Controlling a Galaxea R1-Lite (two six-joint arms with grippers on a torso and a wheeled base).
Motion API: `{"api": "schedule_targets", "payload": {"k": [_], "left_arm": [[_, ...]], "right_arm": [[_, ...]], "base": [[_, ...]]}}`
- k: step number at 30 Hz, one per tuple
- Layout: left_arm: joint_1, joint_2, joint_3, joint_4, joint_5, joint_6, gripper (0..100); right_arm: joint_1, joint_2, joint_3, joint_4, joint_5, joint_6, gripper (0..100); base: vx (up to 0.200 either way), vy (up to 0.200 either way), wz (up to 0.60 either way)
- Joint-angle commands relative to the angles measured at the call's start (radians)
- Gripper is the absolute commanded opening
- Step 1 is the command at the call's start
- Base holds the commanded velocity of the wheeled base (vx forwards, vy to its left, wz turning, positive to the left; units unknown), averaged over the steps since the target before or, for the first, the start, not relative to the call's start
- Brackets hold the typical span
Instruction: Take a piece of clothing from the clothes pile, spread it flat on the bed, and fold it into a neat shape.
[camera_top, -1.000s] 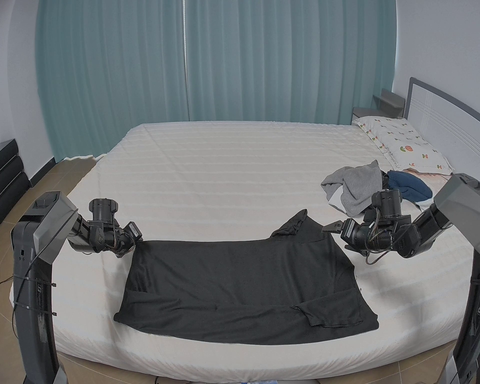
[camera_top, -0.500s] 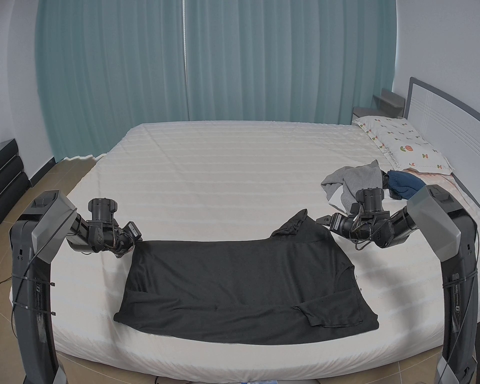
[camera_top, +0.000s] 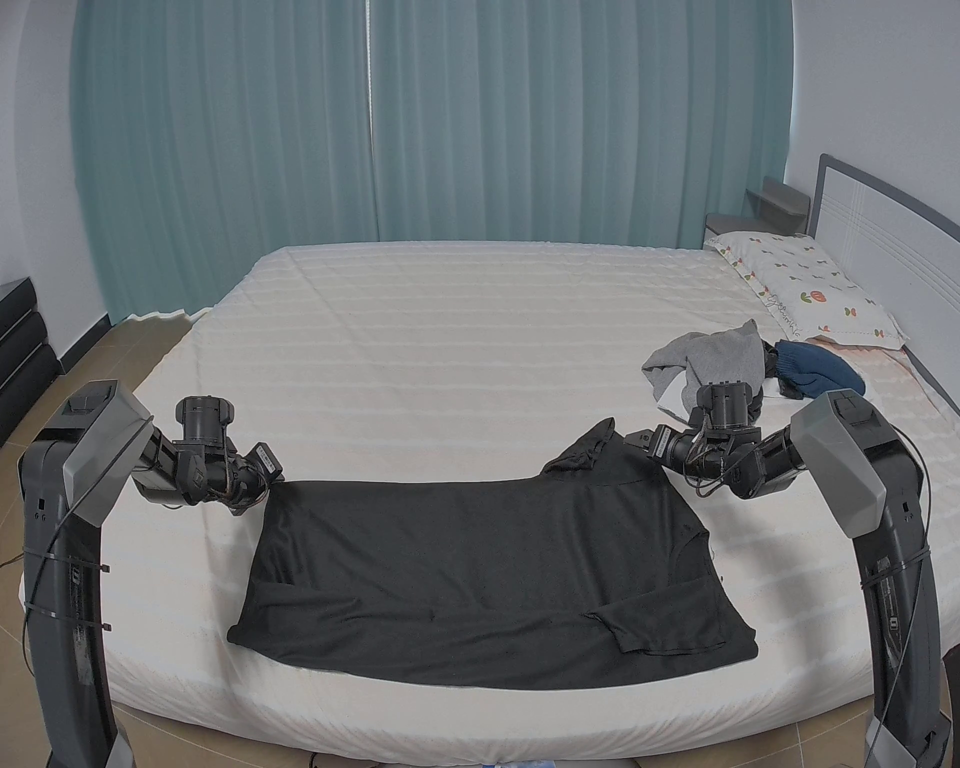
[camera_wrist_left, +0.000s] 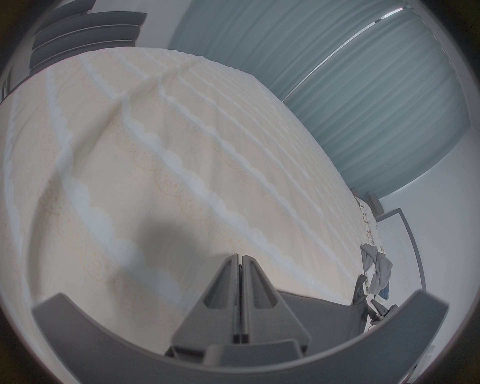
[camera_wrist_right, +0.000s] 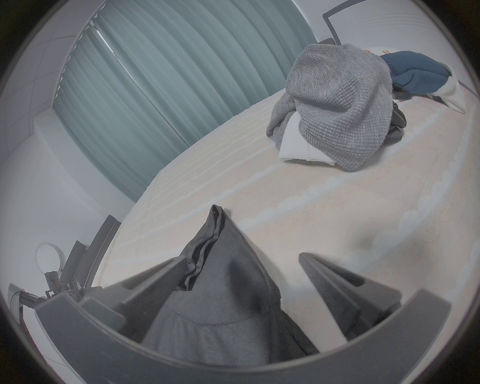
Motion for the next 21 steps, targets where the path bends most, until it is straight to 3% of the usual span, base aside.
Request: {"api": "schedule_targets", "payload": {"k": [1,12,16,21], "left_arm": [[0.000,-0.003,-0.001,-0.001,0.000,0.000,0],[-0.001,-0.021,0.004,0.002,0.003,0.000,0],[0.005,-0.046,0.007,0.002,0.004,-0.001,0],[0.020,-0.112,0.009,0.003,-0.003,-0.087,0]], "right_arm": [[0.001,0.015,-0.009,0.013,0.000,0.001,0],[-0.004,-0.022,0.018,0.019,-0.031,0.035,0],[-0.007,-0.071,0.038,0.018,-0.034,0.090,0],[-0.024,-0.155,0.095,-0.001,-0.038,0.187,0]], "base": [[0.000,0.000,0.00],[0.000,0.000,0.00],[0.000,0.000,0.00],[0.000,0.000,0.00]]}}
